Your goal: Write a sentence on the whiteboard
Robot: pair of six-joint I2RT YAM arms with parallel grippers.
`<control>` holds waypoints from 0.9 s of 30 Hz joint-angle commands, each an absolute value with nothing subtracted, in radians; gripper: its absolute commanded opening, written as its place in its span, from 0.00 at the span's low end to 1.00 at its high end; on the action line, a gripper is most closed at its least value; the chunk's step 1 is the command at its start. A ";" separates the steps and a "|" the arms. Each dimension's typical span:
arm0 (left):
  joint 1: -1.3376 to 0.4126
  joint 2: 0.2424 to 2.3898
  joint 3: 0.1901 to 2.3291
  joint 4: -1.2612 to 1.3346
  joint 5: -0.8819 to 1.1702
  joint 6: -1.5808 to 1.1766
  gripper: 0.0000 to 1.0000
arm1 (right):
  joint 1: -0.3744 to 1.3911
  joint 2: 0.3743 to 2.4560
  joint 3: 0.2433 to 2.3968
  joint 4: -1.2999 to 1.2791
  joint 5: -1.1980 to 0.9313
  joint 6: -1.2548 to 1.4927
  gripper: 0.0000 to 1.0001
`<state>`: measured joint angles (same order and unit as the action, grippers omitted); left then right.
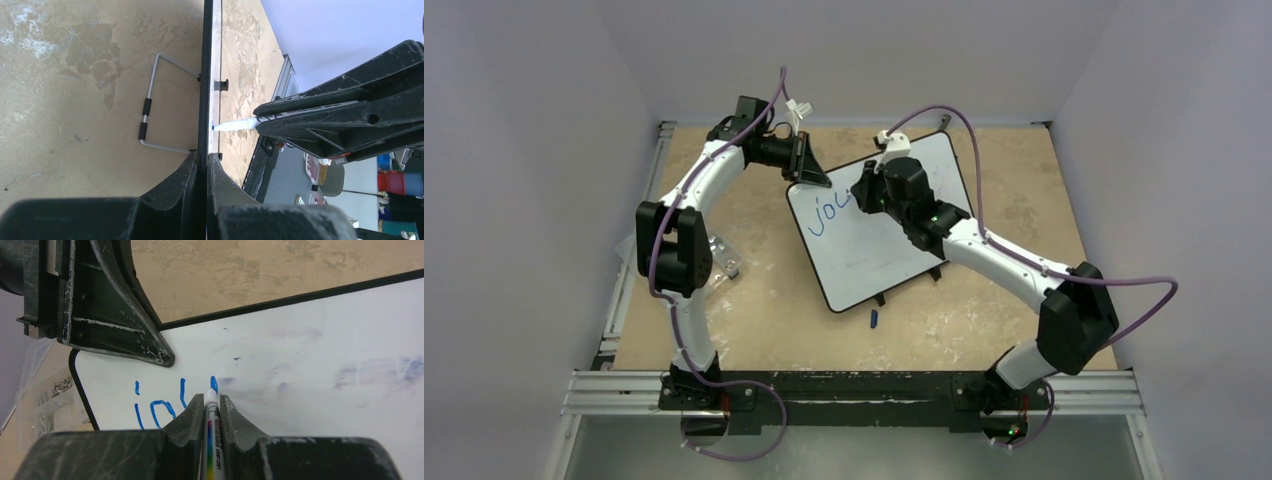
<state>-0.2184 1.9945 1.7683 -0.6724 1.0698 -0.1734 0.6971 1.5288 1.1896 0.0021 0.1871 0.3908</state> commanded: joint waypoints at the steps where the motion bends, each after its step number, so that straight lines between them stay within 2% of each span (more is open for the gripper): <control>1: -0.239 1.909 1.781 -0.640 1.119 -0.163 0.00 | 0.693 1.515 1.130 -0.014 0.155 0.404 0.00; 27: -0.239 1.900 1.776 -0.643 1.131 -0.152 0.00 | 0.693 1.432 0.969 0.006 0.088 0.427 0.00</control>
